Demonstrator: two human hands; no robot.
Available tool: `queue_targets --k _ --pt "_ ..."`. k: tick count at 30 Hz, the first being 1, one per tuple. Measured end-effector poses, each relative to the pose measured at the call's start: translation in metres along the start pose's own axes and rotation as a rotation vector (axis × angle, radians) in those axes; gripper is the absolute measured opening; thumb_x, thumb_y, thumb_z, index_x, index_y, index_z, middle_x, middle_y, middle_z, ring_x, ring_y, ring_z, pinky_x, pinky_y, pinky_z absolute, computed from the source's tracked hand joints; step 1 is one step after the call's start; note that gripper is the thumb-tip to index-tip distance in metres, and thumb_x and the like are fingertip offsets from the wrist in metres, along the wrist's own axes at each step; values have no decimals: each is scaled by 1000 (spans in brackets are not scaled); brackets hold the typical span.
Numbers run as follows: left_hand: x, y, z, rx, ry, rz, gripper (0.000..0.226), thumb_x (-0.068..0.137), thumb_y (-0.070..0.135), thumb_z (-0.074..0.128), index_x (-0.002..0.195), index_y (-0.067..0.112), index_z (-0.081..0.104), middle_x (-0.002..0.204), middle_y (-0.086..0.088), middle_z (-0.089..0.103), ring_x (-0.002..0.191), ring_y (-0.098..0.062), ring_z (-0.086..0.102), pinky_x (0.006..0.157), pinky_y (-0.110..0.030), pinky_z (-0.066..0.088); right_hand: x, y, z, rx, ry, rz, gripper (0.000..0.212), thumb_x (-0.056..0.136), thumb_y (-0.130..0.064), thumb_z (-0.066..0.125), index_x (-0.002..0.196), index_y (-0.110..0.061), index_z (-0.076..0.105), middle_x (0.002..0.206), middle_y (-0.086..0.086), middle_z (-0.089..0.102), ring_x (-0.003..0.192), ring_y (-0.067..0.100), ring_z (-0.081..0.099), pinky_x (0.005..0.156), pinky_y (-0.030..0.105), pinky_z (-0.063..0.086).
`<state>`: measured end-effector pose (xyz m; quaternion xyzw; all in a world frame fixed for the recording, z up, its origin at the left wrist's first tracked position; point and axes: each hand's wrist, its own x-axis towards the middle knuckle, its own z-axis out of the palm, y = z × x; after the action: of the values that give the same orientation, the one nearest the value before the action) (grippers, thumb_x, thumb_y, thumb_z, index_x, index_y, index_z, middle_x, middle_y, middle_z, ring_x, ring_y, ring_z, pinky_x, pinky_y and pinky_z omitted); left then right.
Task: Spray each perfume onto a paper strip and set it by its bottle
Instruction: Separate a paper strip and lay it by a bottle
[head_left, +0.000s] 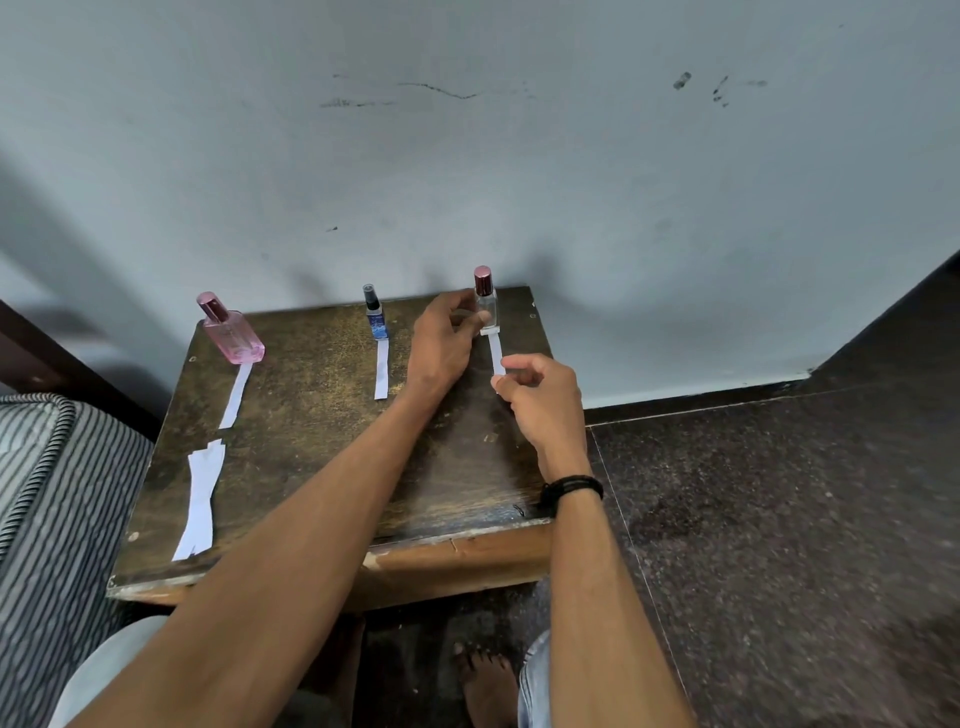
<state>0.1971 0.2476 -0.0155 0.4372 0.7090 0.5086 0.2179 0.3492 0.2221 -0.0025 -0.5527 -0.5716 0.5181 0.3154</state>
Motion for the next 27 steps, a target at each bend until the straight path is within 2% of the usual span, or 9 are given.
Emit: queue_targets --k 5,9,14,22,27 --pt "-1 -1 2 28 -8 46 32 93 20 69 124 11 66 105 5 67 95 -9 63 87 -26 52 0 0 0 11 -4 8 19 92 -22 75 109 -31 72 106 -6 72 102 14 67 97 44 57" --pt "0 -3 2 40 -11 53 32 93 21 69 125 12 66 110 3 69 96 -9 63 85 -21 50 1 0 0 14 0 5 18 92 -22 75 105 -33 71 105 -7 71 101 13 66 96 44 58" --pt "2 -6 4 46 -12 59 32 94 22 69 124 13 66 112 1 71 97 -8 63 77 -8 44 2 0 0 13 3 3 18 92 -22 76 103 -35 70 105 -7 72 102 14 67 96 45 58" --pt "4 -8 4 65 -22 63 34 94 23 69 126 14 65 110 4 69 97 -7 62 76 -7 42 2 0 0 8 -3 9 18 92 -22 76 104 -33 70 106 -7 71 102 13 66 97 45 57" --pt "4 -9 4 72 -17 69 34 94 23 70 126 12 66 108 3 69 94 -6 62 72 2 41 1 0 1 28 7 11 17 89 -23 78 102 -33 72 104 -6 73 101 14 68 97 46 57"
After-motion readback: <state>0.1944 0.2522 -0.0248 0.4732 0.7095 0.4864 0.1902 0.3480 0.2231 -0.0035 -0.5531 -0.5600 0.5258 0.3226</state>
